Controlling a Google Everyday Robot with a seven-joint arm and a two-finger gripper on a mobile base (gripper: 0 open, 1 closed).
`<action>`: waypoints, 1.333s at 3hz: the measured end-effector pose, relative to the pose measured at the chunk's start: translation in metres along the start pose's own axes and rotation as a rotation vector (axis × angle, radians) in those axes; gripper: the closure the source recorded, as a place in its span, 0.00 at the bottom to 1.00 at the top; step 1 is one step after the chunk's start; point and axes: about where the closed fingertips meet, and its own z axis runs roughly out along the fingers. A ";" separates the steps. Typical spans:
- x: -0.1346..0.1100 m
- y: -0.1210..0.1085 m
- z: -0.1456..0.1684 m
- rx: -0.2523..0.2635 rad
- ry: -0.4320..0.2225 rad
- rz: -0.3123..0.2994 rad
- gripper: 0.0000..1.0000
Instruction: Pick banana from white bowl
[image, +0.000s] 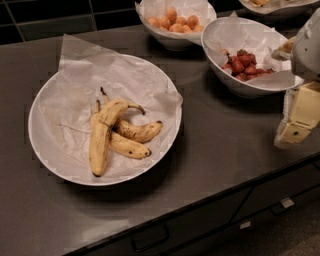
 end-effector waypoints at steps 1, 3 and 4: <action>0.000 0.000 0.000 0.000 0.000 0.000 0.00; -0.075 0.007 0.010 -0.054 -0.056 -0.219 0.00; -0.126 0.018 0.019 -0.116 -0.157 -0.407 0.00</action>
Offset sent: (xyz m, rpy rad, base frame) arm 0.0090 0.0589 0.0030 -0.0380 0.0050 0.1548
